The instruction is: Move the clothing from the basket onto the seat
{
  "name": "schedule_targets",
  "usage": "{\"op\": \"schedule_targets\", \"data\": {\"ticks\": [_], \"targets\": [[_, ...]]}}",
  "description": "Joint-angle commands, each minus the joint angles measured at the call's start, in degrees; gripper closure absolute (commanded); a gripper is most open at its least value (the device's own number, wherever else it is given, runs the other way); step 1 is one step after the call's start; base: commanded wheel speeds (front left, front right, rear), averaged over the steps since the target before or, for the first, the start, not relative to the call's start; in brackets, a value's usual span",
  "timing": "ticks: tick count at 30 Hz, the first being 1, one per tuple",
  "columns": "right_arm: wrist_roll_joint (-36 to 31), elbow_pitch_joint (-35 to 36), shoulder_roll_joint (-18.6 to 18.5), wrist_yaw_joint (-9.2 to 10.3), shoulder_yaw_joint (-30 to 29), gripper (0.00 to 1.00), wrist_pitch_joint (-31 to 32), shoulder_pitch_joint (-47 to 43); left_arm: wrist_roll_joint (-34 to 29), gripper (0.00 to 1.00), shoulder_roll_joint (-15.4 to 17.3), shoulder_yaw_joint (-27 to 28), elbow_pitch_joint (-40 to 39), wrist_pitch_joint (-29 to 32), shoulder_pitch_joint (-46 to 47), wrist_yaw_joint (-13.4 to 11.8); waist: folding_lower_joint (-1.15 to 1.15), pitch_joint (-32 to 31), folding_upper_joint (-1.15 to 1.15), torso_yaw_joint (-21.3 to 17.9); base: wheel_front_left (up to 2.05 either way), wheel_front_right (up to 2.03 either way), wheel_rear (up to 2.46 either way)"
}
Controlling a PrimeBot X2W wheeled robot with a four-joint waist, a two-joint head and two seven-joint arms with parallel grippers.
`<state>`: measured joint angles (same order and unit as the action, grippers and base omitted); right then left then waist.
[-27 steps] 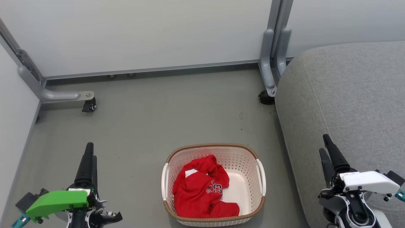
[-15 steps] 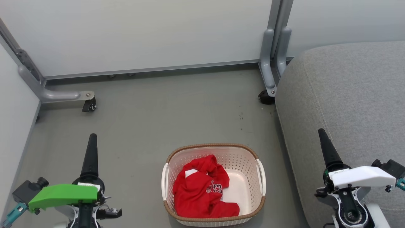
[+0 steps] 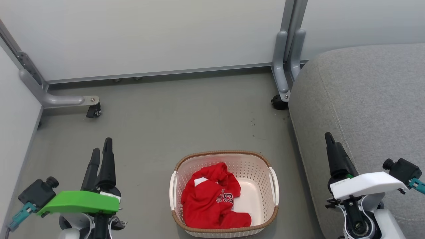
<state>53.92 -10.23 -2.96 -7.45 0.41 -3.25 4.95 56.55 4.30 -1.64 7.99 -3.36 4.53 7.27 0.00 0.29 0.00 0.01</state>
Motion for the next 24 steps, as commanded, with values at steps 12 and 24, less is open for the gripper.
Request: {"op": "schedule_targets", "data": {"ticks": [12, 24], "targets": [[-13.1, 1.0, -0.4, -0.03, 1.6, 0.00, -2.7, 0.8, -12.3, 0.00, 0.9, -1.6, 0.0, -2.6, 0.0, 0.2, 0.00, 0.0, 0.00, 0.0, 0.00, 0.00, 0.00], [-22.3, 0.2, -0.2, -0.03, 2.3, 0.00, -4.7, 0.8, -21.7, 0.00, 1.1, -2.1, 1.1, -4.6, -0.5, 0.3, 0.00, 0.0, 0.00, -0.1, 0.00, 0.00, 0.00]]}}
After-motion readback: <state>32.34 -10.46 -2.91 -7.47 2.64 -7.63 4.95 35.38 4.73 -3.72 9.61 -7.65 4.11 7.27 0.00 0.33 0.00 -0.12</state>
